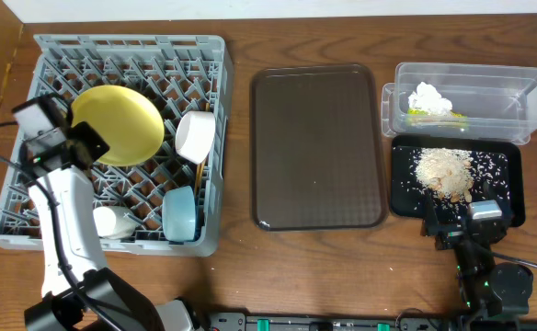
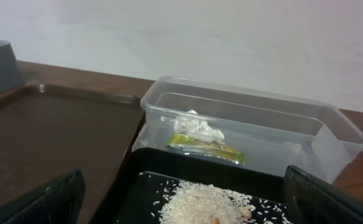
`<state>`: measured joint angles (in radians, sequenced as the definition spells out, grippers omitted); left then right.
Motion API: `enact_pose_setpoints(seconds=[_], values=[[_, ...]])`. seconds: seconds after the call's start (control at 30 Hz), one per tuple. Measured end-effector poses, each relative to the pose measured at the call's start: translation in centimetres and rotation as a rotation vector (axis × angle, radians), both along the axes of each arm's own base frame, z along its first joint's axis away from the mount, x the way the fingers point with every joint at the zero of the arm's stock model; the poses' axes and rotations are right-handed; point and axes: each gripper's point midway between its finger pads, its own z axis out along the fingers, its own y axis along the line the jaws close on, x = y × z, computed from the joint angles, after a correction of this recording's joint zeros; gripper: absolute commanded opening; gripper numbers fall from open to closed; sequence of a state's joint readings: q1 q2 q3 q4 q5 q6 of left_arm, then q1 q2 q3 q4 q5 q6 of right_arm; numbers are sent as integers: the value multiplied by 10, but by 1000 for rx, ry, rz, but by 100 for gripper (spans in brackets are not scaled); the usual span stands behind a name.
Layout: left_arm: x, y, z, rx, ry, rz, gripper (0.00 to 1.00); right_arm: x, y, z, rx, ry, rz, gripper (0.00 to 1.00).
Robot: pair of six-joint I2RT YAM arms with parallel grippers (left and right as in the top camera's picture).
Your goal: Sort waste into correct bins and load items into the dishwasher
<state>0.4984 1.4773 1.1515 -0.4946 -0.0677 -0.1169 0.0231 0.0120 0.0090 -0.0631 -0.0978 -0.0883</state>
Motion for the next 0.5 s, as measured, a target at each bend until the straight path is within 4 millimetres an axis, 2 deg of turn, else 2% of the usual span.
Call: enact_pose_setpoints(seconds=[0.23,0.5], values=[[11,-19,4,110,55,-44,8,0,0,0,0,0,0,99],[5,-11,8,187,91,1,8,0,0,0,0,0,0,99]])
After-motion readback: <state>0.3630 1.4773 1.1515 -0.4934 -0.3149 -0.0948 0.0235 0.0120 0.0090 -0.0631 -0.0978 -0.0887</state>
